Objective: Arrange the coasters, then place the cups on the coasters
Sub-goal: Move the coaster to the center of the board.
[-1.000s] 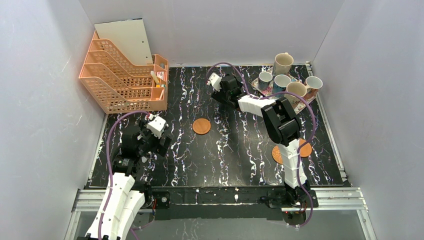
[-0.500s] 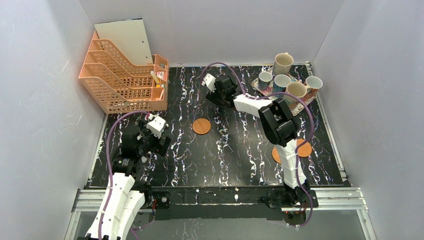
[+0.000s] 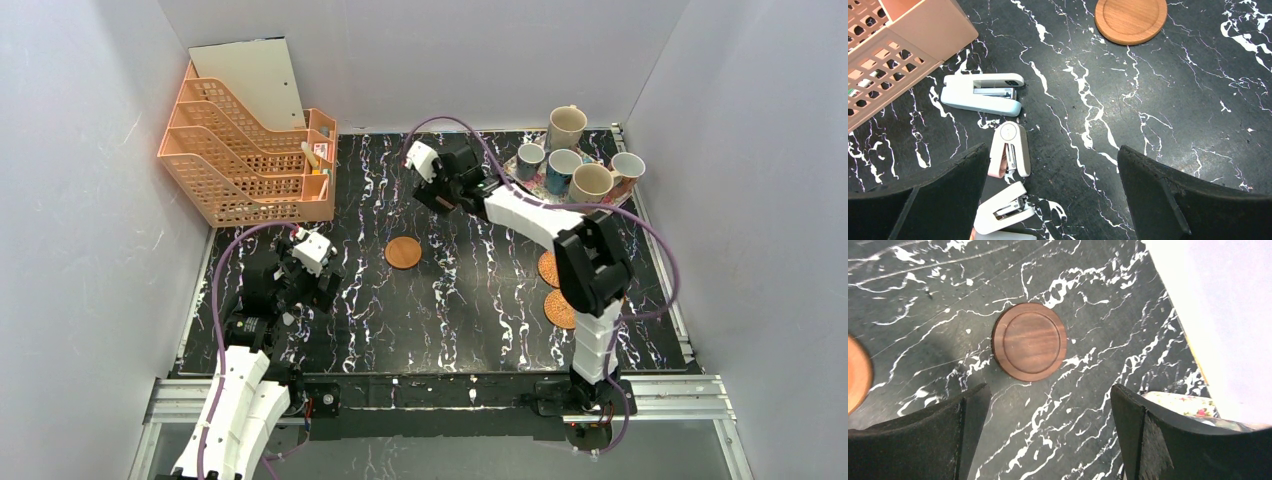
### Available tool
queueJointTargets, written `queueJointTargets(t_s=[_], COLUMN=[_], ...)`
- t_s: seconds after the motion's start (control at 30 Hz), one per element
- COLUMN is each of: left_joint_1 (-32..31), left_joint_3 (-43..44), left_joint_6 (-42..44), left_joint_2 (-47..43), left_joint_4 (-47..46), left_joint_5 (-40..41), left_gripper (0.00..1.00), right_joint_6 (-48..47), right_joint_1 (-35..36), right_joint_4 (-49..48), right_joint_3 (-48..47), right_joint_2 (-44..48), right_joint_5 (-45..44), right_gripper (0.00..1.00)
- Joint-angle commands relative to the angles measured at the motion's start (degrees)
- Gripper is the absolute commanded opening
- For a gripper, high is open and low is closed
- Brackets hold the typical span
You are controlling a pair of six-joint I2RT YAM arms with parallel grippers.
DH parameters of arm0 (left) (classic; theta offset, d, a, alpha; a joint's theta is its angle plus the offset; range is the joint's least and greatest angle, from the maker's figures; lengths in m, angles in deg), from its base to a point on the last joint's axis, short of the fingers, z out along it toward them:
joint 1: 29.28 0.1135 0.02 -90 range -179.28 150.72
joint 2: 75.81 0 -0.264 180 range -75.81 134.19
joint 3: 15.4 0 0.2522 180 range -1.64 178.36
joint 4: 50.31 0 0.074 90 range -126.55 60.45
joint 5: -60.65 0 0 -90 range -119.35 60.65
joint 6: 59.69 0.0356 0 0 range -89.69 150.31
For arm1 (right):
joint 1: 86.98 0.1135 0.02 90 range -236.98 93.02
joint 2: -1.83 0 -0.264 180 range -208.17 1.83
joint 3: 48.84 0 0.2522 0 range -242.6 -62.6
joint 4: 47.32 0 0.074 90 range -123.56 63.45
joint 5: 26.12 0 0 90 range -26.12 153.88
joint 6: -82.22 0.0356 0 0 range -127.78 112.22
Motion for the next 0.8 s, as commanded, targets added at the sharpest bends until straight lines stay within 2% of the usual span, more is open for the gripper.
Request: queueJointTargets(t_s=[0.0,0.1,0.27,0.43,0.53,0.77], left_joint_1=[0.40,0.40,0.40,0.40,0.40,0.40], left_joint_3=[-0.51,-0.42,-0.33,-0.16,-0.08,-0.16], left_joint_6=[0.34,0.34,0.43,0.52,0.52,0.52], left_joint_2=[-0.38,-0.37,0.42,1.24,1.36,1.70], left_joint_4=[0.23,0.28,0.39,0.58,0.58,0.58], left_joint_5=[-0.05,0.01,-0.40,-0.81,-0.65,-0.81], left_gripper=[0.97,0.97,0.97,0.97,0.97,0.97], right_joint_6=[-1.76,-3.15,-3.77,-8.04,-12.53,-20.47], right_joint_1=[0.25,-0.72,-6.16,-19.40,-24.15,-36.27], right_joint_4=[-1.33,-1.42,5.88,12.78,16.64,18.44], right_joint_3=[7.77,14.96,25.53,31.82,34.92,42.67], right_joint_2=[8.72,15.04,25.23,32.43,36.77,43.64], right_joint_5=[0.43,-1.25,-2.81,3.02,5.52,5.81], right_gripper=[0.98,0.98,0.98,0.98,0.98,0.98])
